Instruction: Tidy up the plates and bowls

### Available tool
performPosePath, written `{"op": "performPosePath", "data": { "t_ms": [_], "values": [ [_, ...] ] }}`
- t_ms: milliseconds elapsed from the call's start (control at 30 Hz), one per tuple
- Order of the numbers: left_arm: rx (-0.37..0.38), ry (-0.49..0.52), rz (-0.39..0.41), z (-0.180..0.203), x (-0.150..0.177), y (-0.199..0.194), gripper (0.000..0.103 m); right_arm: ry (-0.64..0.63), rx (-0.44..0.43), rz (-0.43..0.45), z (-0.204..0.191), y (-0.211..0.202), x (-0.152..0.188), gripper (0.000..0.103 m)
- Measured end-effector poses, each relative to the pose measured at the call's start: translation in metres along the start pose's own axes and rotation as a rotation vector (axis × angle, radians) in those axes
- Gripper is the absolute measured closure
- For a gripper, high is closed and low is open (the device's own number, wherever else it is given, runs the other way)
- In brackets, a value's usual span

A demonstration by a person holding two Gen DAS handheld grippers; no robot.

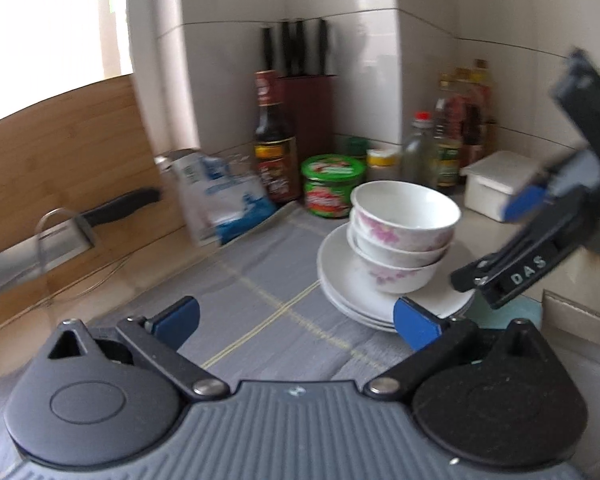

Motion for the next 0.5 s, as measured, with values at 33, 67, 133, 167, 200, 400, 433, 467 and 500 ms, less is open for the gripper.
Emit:
{"op": "performPosePath", "data": {
  "t_ms": [33,67,133,167,200,400,433,467,500],
  "values": [
    [-0.035,-0.014,-0.01,-0.001,0.0,-0.005,0.001,0.062,0.005,0.018,0.001,-0.007,0.005,0.0],
    [-0.073,-0.024,-0.019,-0.001,-0.001,-0.01,0.001,0.121,0.01,0.035,0.001,-0.017,0.011,0.0],
    [-0.106,-0.03,-0.038,-0.002,-0.002,-0.016,0.001,0.211,0.022,0.083,0.001,-0.035,0.022,0.0],
    [-0.107,-0.035,-0.047,-0.002,-0.003,-0.019,0.001,0.251,0.029,0.102,0.001,-0.044,0.027,0.0],
    [-0.103,-0.046,-0.045,-0.003,-0.004,-0.023,0.001,0.282,0.033,0.117,0.001,-0.052,0.032,0.0],
    [-0.076,-0.089,-0.028,-0.003,-0.011,-0.045,0.001,0.324,0.078,0.198,-0.004,-0.088,0.049,0.0],
    [-0.072,-0.103,-0.024,-0.003,-0.012,-0.049,0.001,0.327,0.072,0.203,-0.005,-0.091,0.05,0.0],
    [-0.076,-0.111,-0.024,-0.002,-0.012,-0.051,0.001,0.328,0.065,0.206,-0.006,-0.092,0.05,0.0],
    [-0.08,-0.113,-0.023,-0.002,-0.013,-0.052,0.001,0.326,0.06,0.209,-0.008,-0.094,0.05,0.0]
  ]
}}
Point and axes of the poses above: each gripper's, at about its wrist camera, not at the fingertips, and y roughly the way its jaws point, z to its right, x to its underside, the point moved 2 cm from there along y, roughly the way its jaws point, and after that the axes turned 10 degrees about y, right-handed, at the moved point
